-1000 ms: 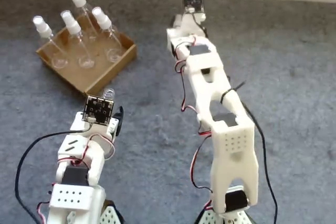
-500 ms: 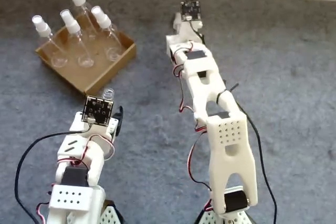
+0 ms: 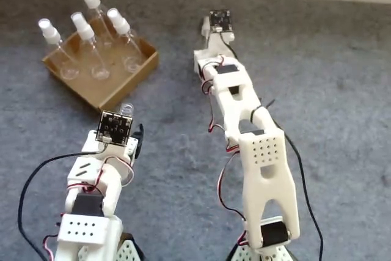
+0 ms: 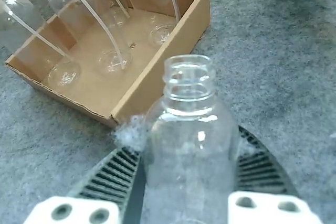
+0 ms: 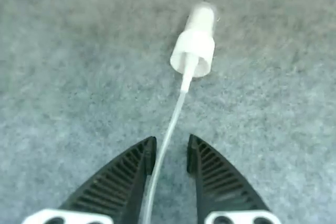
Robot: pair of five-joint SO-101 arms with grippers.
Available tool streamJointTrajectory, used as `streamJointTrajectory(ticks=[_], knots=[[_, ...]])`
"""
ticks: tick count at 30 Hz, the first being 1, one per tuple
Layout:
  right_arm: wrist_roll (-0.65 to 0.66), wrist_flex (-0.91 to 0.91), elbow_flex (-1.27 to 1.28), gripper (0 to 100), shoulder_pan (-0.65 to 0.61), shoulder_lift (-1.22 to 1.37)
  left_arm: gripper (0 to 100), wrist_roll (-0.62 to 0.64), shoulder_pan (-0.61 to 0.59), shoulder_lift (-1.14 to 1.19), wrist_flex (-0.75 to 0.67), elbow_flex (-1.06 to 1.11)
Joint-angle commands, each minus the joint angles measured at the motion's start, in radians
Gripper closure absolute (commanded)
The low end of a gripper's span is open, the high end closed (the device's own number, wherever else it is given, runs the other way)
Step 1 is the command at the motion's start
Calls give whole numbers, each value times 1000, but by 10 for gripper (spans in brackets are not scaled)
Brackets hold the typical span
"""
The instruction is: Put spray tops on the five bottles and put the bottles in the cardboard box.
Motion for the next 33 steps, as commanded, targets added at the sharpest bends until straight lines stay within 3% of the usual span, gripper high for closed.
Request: streamJointTrajectory(ticks=[1,4,9,19,26,33], knots=[[-9,4,-42,910,30,12,940,-101,19,-16,-20,24],[-9,4,-42,911,56,18,940,-189,21,-16,-20,24],[-9,24,-42,911,79,21,940,-196,53,-16,-18,25],[-9,329,-53,912,108,16,940,-196,54,-16,-17,25],[-9,357,-53,995,150,16,940,-196,54,-16,-17,25],[-9,357,-54,994,185,15,940,-196,56,-16,-17,25]])
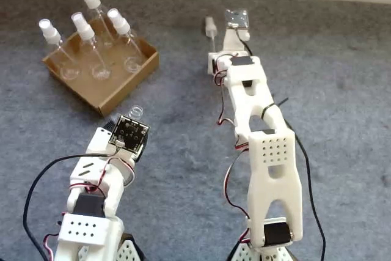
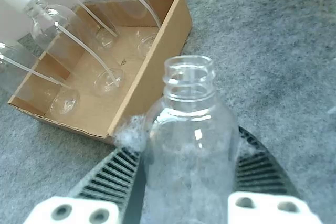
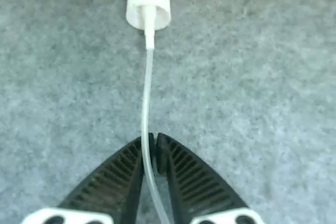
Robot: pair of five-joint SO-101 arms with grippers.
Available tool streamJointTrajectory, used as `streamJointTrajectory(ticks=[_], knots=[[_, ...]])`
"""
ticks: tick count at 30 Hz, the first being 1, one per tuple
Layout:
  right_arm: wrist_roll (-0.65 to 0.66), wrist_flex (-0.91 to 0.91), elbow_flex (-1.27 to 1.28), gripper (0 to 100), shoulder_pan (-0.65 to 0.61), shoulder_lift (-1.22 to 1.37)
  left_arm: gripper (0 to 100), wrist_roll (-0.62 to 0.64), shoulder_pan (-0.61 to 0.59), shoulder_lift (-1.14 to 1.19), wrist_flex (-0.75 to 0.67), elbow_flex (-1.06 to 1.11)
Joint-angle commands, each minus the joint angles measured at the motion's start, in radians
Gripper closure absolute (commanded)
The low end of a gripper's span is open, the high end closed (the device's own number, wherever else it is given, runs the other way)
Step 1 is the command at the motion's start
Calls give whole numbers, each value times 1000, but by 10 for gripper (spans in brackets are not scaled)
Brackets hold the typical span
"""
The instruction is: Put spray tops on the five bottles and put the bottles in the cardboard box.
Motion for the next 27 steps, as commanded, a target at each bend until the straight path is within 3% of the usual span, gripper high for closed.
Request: streamJointTrajectory(ticks=[1,7,12,19,27], knots=[[-5,38,2,994,79,7,940,-9,18,-16,-17,25],[-6,53,2,994,122,7,940,-9,16,-16,-17,25],[3,179,4,994,150,-47,940,-9,18,-16,-17,25],[203,326,4,994,147,-96,940,-9,19,-16,-18,25],[213,380,2,994,147,-133,940,-9,19,-16,-17,25]])
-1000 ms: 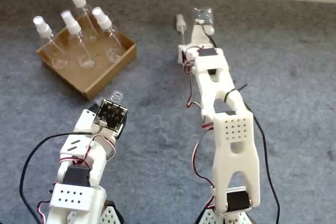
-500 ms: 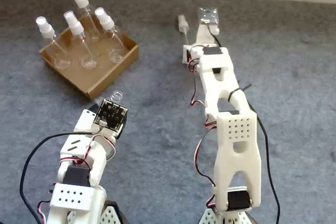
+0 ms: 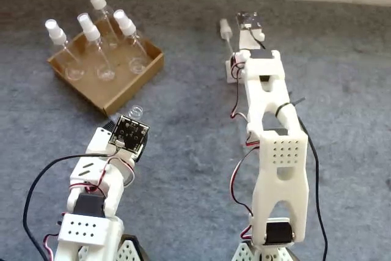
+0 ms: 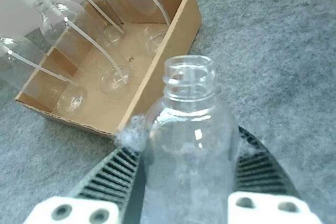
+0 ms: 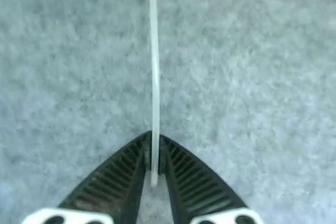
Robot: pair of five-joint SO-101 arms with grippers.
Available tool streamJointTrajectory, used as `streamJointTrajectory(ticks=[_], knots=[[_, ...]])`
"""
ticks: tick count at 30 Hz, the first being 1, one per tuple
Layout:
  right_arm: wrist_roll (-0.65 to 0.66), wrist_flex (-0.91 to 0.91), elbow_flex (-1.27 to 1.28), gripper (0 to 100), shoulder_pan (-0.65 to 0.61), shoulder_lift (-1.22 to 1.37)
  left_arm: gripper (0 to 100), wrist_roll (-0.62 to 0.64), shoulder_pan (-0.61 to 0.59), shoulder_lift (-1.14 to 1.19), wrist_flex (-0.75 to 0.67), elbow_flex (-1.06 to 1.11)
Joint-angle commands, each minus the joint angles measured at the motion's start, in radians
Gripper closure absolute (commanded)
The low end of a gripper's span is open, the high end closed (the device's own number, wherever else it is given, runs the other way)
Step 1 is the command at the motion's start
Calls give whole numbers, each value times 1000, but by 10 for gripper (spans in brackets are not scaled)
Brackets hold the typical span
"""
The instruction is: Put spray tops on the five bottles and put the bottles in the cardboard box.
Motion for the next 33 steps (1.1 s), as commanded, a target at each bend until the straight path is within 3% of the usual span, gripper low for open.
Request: streamJointTrajectory(ticks=[1,5,10,15,29,33], knots=[[17,116,5,994,42,-73,940,-9,19,-16,-17,25],[38,231,7,994,28,-154,940,-9,19,-16,-18,25],[195,387,7,994,15,-206,940,-9,19,-16,-18,25],[218,441,7,994,27,-243,940,-9,19,-16,-17,25],[221,185,5,984,25,-338,940,-9,21,-16,-17,25],[215,67,10,913,8,-332,940,-9,21,-16,-17,25]])
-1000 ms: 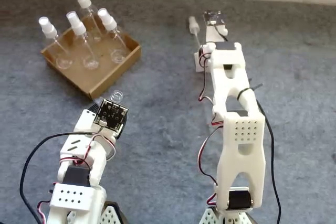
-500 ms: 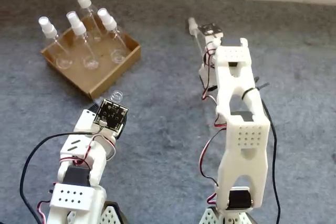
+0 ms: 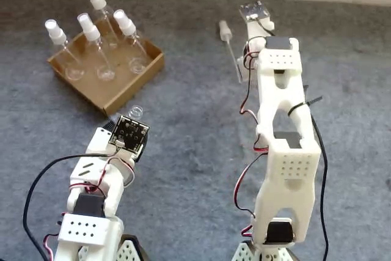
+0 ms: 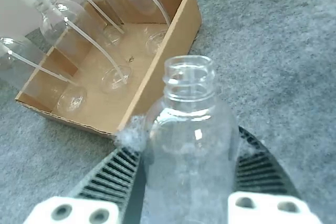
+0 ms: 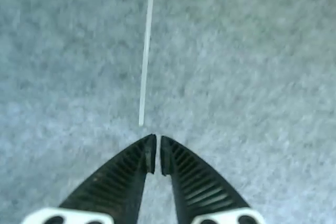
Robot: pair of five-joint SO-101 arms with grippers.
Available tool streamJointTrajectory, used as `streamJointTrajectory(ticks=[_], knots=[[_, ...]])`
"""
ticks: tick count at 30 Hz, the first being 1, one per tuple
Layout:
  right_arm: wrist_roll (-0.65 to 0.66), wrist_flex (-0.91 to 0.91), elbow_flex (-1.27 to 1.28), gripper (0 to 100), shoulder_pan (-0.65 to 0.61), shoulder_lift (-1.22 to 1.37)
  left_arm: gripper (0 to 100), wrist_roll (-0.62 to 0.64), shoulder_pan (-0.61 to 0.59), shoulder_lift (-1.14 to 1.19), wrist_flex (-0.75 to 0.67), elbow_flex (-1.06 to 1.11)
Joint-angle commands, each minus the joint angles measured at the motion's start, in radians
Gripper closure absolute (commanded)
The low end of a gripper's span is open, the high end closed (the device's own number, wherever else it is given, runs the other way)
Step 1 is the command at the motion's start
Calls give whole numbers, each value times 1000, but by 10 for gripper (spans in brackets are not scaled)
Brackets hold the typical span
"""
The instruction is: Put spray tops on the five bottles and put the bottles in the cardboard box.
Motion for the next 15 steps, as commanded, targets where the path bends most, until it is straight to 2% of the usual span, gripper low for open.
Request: streamJointTrajectory(ticks=[1,7,15], knots=[[3,-154,-18,899,-31,-74,940,-9,21,-16,-17,25],[3,-430,-8,868,-87,-58,940,-9,21,-16,-17,25],[3,-745,-22,868,-139,148,940,-9,21,-16,-15,25]])
